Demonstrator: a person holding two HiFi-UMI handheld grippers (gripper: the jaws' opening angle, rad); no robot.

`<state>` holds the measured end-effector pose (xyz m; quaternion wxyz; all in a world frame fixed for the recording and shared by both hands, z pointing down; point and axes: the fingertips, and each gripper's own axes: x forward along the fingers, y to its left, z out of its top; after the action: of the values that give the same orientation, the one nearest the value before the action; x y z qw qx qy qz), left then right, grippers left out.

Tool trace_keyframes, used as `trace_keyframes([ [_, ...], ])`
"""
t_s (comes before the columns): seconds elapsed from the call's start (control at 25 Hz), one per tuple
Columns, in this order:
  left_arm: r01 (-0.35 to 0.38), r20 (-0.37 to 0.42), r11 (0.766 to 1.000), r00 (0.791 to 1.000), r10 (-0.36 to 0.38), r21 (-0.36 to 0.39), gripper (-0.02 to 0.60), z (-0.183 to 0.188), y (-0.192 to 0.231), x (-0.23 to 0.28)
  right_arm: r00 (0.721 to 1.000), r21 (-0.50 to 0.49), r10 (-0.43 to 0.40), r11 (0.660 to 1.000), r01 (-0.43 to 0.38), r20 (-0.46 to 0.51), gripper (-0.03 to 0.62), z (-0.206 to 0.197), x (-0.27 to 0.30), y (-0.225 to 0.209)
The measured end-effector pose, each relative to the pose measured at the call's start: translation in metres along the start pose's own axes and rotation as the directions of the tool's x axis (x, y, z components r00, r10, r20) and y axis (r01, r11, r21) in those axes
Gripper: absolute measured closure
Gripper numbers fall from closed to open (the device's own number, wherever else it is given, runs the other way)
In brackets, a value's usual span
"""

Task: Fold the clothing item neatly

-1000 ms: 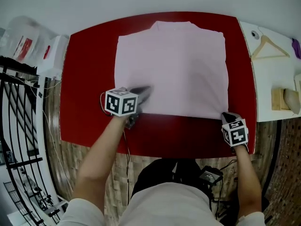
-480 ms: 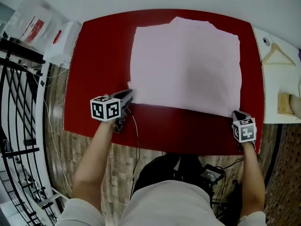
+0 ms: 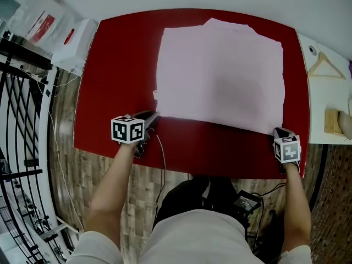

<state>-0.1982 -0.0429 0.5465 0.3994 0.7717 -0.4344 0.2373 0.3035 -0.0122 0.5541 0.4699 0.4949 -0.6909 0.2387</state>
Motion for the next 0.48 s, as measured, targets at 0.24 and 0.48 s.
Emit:
trace_keyframes([
  [0.24, 0.005, 0.033, 1.0, 0.999, -0.005, -0.01, 0.479, 0.0041, 0.0023, 0.0084, 1.0, -0.016, -0.011, 1.0, 0.011, -0.003, 0.58, 0.001, -0.0027, 0.0005],
  [0.48, 0.031, 0.085, 0.995, 0.996, -0.023, -0.095, 0.572, 0.0033, 0.0063, 0.0019, 1.0, -0.025, -0.009, 1.0, 0.009, -0.008, 0.579, 0.0011, -0.0031, 0.001],
])
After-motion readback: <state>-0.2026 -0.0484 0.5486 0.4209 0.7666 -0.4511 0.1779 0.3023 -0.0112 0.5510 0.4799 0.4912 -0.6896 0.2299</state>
